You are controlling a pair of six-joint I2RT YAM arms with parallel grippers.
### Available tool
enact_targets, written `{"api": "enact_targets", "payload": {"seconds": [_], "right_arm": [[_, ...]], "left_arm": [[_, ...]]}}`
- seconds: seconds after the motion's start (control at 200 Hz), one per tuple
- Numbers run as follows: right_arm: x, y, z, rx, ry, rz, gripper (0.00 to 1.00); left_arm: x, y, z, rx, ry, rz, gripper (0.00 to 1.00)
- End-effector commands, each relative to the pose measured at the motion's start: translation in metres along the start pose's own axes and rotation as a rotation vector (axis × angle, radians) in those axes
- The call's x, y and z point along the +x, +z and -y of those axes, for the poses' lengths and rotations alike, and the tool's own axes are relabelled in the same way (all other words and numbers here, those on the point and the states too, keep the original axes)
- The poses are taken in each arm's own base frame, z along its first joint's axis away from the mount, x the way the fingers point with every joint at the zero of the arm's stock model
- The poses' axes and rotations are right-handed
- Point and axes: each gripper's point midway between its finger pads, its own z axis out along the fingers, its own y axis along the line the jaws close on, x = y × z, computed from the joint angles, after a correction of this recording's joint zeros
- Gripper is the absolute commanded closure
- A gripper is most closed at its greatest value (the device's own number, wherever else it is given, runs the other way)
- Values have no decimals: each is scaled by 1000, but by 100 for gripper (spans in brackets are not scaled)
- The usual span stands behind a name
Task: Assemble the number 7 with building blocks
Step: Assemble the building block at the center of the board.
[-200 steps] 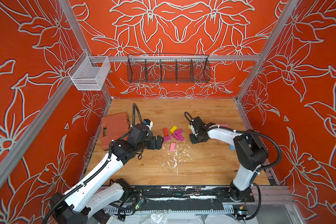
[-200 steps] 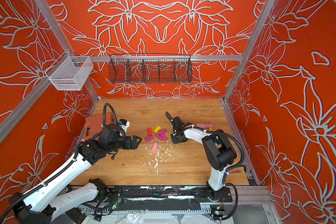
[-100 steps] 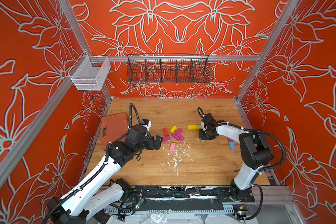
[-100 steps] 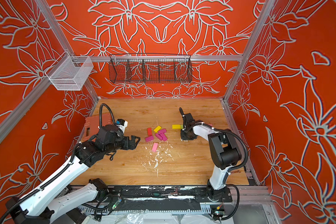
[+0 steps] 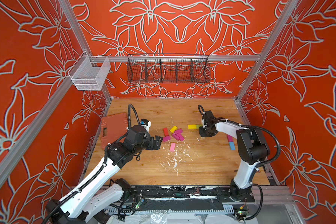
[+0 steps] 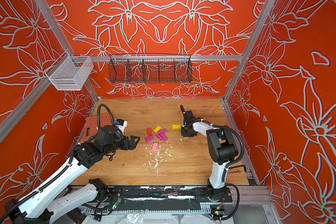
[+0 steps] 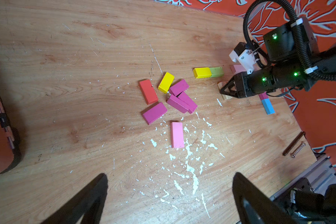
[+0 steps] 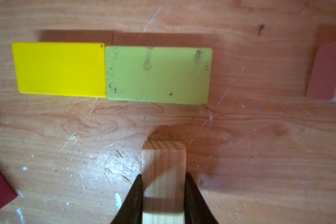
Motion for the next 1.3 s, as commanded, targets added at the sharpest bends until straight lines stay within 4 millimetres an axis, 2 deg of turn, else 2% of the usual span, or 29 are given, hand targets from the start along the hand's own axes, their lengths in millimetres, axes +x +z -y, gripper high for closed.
{"api": "enact_targets", "payload": {"seconds": [0.0,0.18,0.36,0.47,0.581,0.801,0.976,1.061,1.296], "right_arm": [[2,3,9,41,1,-25,78],[-1,0,12,57,-8,-19,70],[-2,-17,16,75,-17,4,59],[4,-26,16,63,-15,8,52],[14,-32,17,45,0,0,50],[40,-37,21,21,49,-10,53],[58,-31,25,23,57,-31,63],[58,-25,27,23,64,-37,67],[51,-12,28,13,84,-37,70]], "left_arm": [[-2,1,-1,1,9,16,3],[-2,4,0,4,12,8,3],[-1,5,0,6,12,4,3],[-1,4,2,14,12,3,3],[0,4,3,24,13,1,3],[0,5,6,41,13,-4,2],[1,5,7,48,11,-4,3],[1,5,7,48,10,-2,2],[2,4,5,39,9,1,3]]}}
